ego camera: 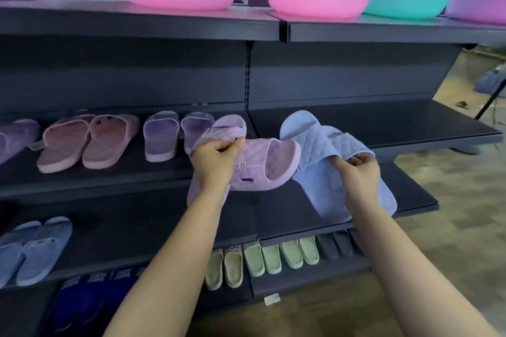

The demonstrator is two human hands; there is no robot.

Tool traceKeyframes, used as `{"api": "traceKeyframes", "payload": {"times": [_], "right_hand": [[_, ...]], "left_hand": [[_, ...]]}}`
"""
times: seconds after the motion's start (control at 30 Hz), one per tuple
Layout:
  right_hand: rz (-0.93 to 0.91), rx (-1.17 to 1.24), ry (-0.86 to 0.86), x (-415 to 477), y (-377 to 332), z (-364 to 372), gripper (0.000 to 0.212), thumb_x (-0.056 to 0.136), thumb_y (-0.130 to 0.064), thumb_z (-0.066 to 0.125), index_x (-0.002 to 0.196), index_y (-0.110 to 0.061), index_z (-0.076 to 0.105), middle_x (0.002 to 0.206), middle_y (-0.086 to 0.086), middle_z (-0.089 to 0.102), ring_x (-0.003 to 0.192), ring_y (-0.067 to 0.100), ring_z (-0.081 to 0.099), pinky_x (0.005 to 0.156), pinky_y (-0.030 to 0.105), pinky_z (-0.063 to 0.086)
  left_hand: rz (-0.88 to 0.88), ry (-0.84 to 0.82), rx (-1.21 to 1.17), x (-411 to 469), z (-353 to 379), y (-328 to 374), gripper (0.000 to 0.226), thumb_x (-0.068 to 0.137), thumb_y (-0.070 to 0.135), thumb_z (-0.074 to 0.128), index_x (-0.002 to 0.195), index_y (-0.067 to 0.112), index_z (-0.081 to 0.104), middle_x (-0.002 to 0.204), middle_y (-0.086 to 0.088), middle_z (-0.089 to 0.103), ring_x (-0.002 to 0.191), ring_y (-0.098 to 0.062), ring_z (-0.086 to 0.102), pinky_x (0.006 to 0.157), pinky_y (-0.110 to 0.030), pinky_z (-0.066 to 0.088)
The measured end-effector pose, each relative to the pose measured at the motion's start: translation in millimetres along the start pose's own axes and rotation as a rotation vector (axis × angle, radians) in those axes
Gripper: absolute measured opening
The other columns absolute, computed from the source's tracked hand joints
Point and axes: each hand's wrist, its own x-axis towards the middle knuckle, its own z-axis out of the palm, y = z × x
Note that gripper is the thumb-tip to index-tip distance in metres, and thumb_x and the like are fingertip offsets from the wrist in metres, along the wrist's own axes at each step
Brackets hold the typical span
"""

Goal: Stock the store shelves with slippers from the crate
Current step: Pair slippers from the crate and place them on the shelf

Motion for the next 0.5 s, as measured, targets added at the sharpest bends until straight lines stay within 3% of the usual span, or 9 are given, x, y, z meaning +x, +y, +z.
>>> {"api": "traceKeyframes", "payload": {"times": [0.07,0.2,0.27,0.37,0.5], "right_hand": [[-0.004,-0.017,0.022,29.7,1.2,-1.0,0.053,0.073,-0.022,0.077,0.058,-0.019,0.026,0.051,-0.007,0.028,0.042,0.008,0.025,0.047,0.023,0.026],[-0.004,-0.075,0.082,90.5,5.5,0.1,0.05,0.07,-0.028,0.078,0.053,-0.019,0.032,0.046,-0.008,0.034,0.043,0.012,0.032,0.048,0.026,0.029],[-0.005,-0.094,0.095,121.1,11.5,1.0,0.046,0.068,-0.032,0.076,0.053,-0.02,0.034,0.041,-0.011,0.036,0.044,0.013,0.035,0.05,0.026,0.031],[0.021,-0.163,0.107,160.5,18.9,3.5,0.037,0.067,-0.034,0.072,0.056,-0.02,0.039,0.048,-0.008,0.043,0.047,0.015,0.042,0.056,0.029,0.037],[0.032,-0.181,0.105,204.4,26.8,9.7,0.03,0.067,-0.03,0.072,0.061,-0.021,0.044,0.057,-0.006,0.049,0.053,0.015,0.047,0.062,0.029,0.04]], "left_hand": [[0.007,0.014,0.026,13.2,26.9,1.9,0.024,0.076,0.026,0.077,0.059,0.011,0.069,0.062,-0.006,0.068,0.058,-0.016,0.057,0.061,-0.036,0.052],[0.017,0.042,0.006,46.9,74.7,1.2,0.023,0.075,0.026,0.078,0.055,0.019,0.069,0.049,0.011,0.061,0.054,-0.012,0.055,0.06,-0.032,0.051],[0.038,0.057,0.005,63.8,97.9,-0.5,0.019,0.075,0.027,0.077,0.064,0.013,0.074,0.055,0.004,0.066,0.052,-0.01,0.053,0.061,-0.031,0.05],[0.04,0.052,0.088,85.3,129.6,-4.8,0.027,0.078,0.034,0.074,0.062,0.012,0.071,0.058,-0.009,0.066,0.047,-0.011,0.049,0.056,-0.028,0.044],[-0.064,-0.011,0.259,105.2,164.4,-7.2,0.032,0.083,0.045,0.065,0.076,0.015,0.074,0.065,-0.003,0.068,0.062,-0.019,0.064,0.055,-0.023,0.042]]}}
